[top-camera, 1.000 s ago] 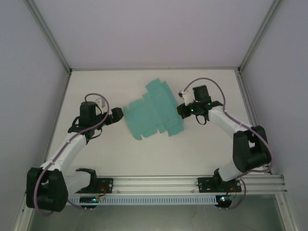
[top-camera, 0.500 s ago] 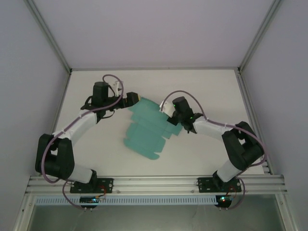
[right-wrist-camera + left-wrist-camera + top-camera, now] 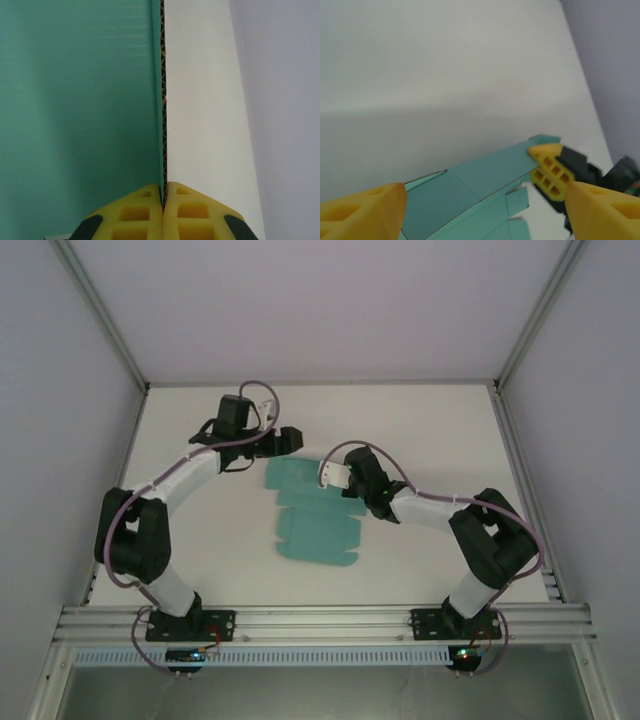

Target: Assemble paper box

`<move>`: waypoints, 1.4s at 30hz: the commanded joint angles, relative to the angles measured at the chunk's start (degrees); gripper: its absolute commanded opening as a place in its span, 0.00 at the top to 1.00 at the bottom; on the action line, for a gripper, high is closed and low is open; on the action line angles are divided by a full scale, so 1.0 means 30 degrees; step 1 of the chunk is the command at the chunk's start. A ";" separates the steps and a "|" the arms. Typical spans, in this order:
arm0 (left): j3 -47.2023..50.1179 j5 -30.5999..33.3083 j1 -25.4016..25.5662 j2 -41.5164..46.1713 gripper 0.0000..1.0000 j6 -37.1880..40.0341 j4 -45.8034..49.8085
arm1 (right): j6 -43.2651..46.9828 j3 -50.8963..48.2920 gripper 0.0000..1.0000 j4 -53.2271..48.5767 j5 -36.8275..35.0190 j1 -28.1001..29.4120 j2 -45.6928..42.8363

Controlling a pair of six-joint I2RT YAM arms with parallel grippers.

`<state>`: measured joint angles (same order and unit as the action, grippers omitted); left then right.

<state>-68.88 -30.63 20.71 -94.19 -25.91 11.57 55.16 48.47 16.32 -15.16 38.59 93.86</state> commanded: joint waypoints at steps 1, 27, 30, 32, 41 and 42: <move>-0.0855 -0.0336 0.0241 -0.0424 0.25 0.0602 0.1425 | 0.0491 0.0040 1.00 0.0586 -0.0846 0.0158 -0.0059; 0.0878 -0.2088 0.1256 -0.2683 0.85 -0.4675 -0.5335 | 0.0099 -0.0876 1.00 0.2673 -0.1314 0.1112 0.0259; 0.1268 -0.1922 0.1245 -0.2458 0.89 -0.4788 -0.5519 | 0.0070 -0.0968 1.00 0.2647 -0.1254 0.1111 0.0060; 0.1465 -0.1775 0.1208 -0.2298 0.89 -0.4786 -0.5506 | 0.0049 -0.1051 1.00 0.2714 -0.1234 0.1126 -0.0065; 0.2727 0.0225 0.0838 0.0406 0.43 -0.1397 -0.2742 | -0.0546 -0.1090 1.00 0.2017 -0.1378 0.0798 -0.0881; 0.3030 0.0683 0.0777 0.0871 0.35 -0.1043 -0.2328 | -0.0760 -0.1074 1.00 0.1914 -0.1291 0.0641 -0.1081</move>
<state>-61.01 -32.62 23.73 -96.86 -34.48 0.86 55.31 45.84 22.37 -20.23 40.91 93.38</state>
